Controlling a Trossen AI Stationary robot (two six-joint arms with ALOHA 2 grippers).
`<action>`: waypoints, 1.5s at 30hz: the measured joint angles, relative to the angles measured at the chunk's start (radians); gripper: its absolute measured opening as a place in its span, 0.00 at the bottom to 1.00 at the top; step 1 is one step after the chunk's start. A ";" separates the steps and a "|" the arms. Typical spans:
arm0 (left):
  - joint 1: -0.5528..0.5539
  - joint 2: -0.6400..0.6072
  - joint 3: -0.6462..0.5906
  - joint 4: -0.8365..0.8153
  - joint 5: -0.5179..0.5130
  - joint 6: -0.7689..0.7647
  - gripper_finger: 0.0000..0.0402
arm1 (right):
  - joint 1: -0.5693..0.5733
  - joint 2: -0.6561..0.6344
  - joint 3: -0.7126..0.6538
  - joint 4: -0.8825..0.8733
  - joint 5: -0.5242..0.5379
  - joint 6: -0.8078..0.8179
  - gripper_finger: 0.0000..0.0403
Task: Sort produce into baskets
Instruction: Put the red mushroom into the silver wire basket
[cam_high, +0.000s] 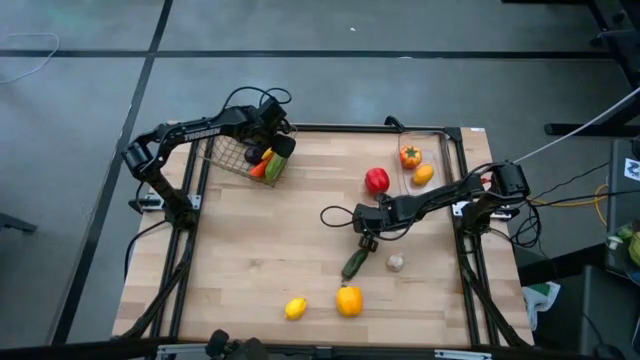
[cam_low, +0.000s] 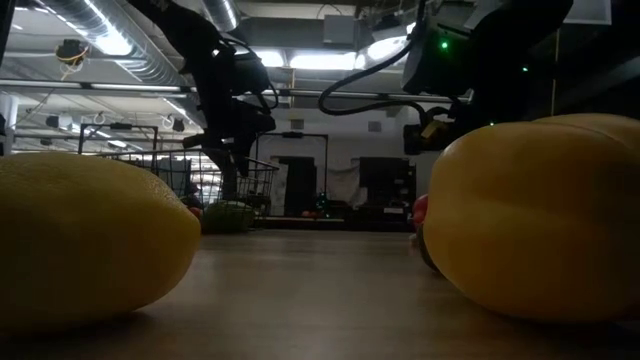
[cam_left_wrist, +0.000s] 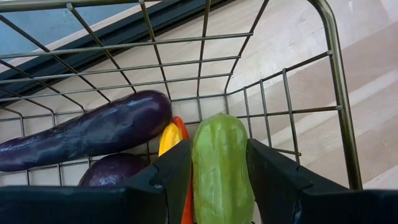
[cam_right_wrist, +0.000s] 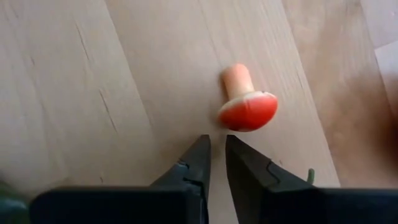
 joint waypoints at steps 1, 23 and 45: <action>0.000 0.000 0.000 0.000 0.000 0.000 0.37 | 0.000 0.000 0.000 0.000 -0.001 -0.004 0.13; 0.000 0.000 0.000 0.000 0.000 -0.004 0.37 | 0.000 -0.001 0.000 -0.004 0.019 -0.215 0.46; 0.000 0.000 0.000 0.000 0.000 0.008 0.37 | -0.009 -0.001 0.001 0.110 0.044 -0.464 0.59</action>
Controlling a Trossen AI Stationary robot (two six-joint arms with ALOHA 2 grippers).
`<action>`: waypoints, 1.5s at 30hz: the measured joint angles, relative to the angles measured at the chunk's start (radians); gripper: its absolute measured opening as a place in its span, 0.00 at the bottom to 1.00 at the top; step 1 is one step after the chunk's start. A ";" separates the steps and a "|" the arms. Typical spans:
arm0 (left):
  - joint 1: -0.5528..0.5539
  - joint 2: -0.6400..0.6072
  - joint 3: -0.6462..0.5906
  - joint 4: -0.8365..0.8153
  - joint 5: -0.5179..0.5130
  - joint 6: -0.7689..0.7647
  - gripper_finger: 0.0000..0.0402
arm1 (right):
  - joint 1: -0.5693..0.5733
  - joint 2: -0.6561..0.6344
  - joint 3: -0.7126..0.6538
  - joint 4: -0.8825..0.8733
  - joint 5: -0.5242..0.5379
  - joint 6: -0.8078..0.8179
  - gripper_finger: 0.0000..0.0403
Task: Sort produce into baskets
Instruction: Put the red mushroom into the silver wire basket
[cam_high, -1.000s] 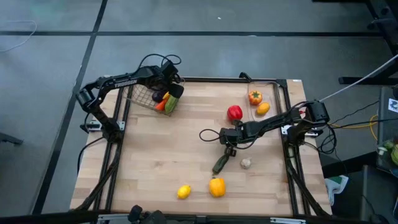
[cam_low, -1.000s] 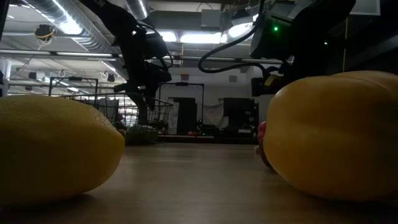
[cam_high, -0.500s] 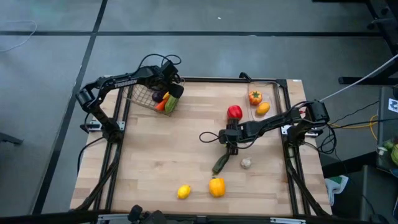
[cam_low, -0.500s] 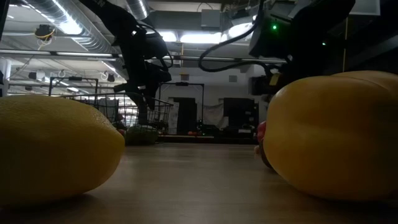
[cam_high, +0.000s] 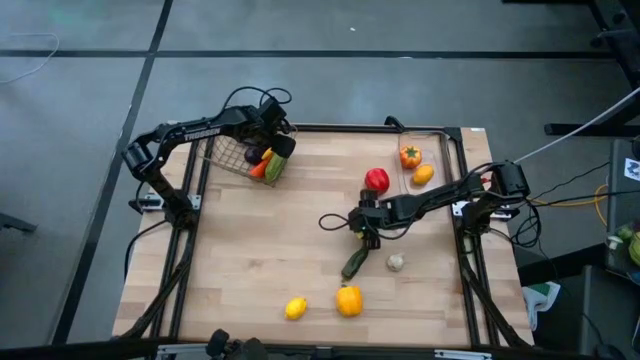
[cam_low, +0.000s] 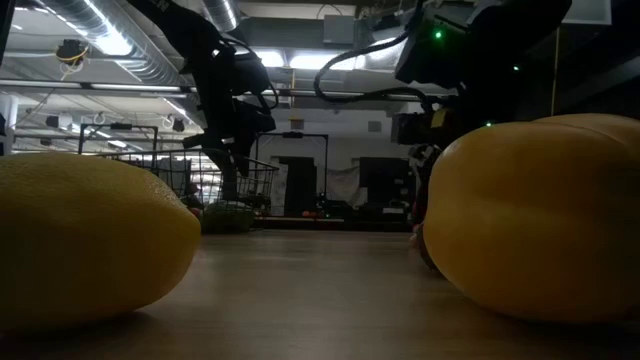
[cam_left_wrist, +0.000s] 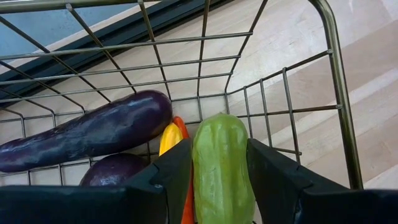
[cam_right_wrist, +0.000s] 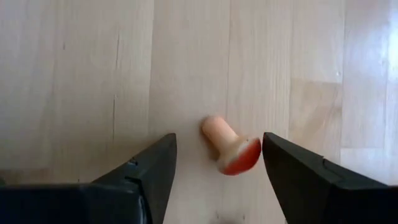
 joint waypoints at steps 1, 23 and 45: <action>0.000 0.000 0.000 0.000 0.000 0.000 0.37 | -0.005 0.000 0.000 -0.001 -0.003 -0.004 0.59; 0.000 0.000 0.000 0.000 0.000 0.000 0.37 | -0.103 0.000 0.000 -0.012 -0.180 -0.005 0.55; 0.008 -0.098 0.119 0.011 0.005 0.075 0.37 | -0.105 0.001 0.107 0.061 -0.139 -0.031 0.23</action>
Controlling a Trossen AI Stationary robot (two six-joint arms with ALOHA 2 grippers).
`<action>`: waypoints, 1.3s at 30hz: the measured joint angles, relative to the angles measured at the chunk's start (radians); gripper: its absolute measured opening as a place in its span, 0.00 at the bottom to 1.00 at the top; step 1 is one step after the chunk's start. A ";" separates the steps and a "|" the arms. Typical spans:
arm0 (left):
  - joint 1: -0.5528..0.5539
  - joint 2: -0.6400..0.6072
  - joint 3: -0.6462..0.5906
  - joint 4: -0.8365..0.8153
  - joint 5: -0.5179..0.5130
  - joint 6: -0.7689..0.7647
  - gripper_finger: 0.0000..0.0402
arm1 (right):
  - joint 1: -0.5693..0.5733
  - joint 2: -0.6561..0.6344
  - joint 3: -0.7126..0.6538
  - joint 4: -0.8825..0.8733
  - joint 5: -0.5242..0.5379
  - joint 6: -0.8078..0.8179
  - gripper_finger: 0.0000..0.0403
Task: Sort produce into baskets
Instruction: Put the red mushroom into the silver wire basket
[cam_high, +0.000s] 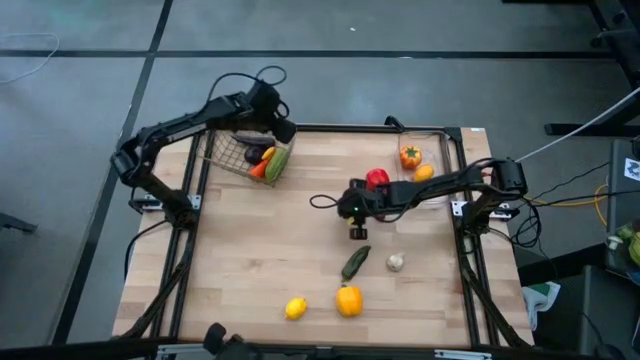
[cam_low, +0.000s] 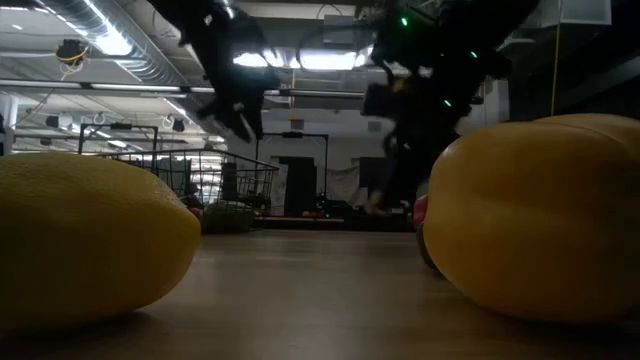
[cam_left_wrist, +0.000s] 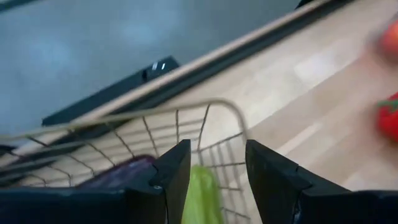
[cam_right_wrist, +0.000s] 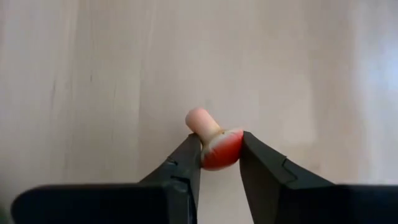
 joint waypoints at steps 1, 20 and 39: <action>-0.001 -0.017 0.006 0.000 0.001 0.000 0.37 | 0.000 0.000 0.019 0.006 0.008 -0.018 0.23; -0.063 -0.314 0.015 -0.060 0.000 -0.037 0.37 | -0.229 0.001 0.239 0.453 -0.079 -0.186 0.22; -0.067 -0.318 0.014 -0.077 -0.003 -0.023 0.37 | -0.328 0.433 0.682 0.438 -0.128 -0.181 0.22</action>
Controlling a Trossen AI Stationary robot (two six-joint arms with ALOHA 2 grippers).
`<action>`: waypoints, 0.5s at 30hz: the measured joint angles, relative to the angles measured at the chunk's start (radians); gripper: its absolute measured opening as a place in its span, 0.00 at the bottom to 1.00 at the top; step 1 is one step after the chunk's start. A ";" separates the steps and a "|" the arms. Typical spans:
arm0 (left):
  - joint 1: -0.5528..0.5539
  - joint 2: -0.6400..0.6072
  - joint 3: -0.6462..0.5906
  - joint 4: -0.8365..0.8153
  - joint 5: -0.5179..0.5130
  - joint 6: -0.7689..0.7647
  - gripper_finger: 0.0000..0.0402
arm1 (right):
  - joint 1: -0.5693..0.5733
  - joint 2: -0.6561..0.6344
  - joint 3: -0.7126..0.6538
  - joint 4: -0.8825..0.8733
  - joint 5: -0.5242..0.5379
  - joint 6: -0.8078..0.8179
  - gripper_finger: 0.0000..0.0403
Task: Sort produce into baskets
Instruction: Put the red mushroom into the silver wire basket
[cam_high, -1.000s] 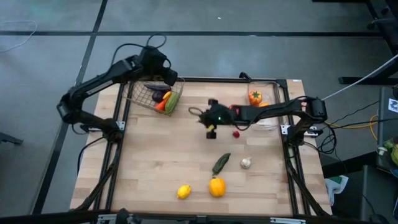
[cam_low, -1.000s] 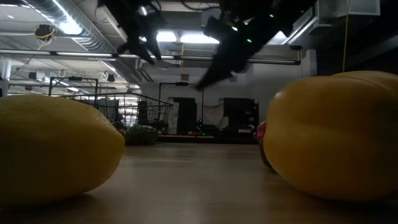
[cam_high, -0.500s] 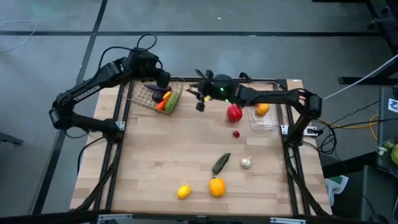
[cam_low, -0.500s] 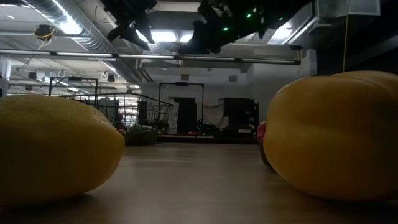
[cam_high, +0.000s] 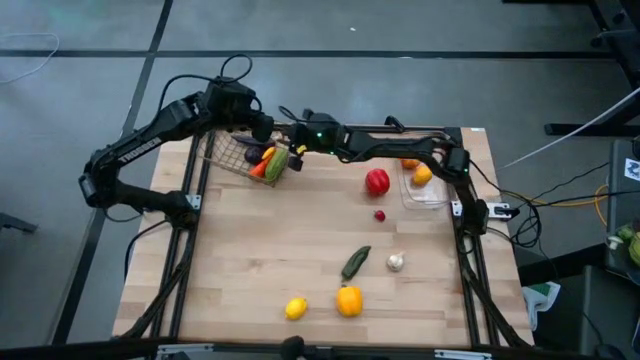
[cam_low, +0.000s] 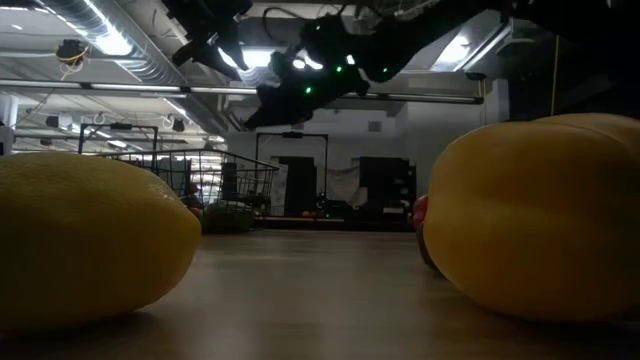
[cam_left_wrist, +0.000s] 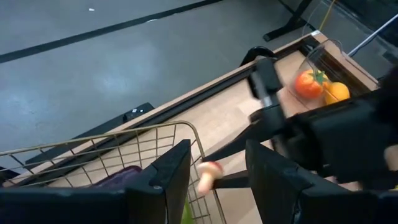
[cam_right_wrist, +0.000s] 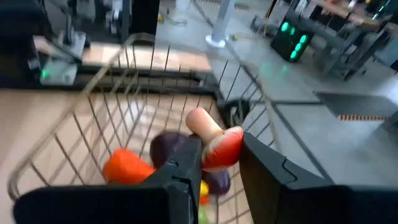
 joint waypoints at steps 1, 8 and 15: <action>0.000 0.000 0.000 0.000 0.000 0.001 0.37 | 0.000 0.017 0.009 0.006 0.000 -0.001 0.22; 0.001 0.000 0.000 -0.001 -0.003 0.005 0.37 | -0.005 0.081 0.022 -0.005 0.010 -0.001 0.22; 0.001 0.000 0.000 -0.012 -0.003 0.020 0.37 | -0.005 0.092 0.022 -0.001 0.011 -0.001 0.22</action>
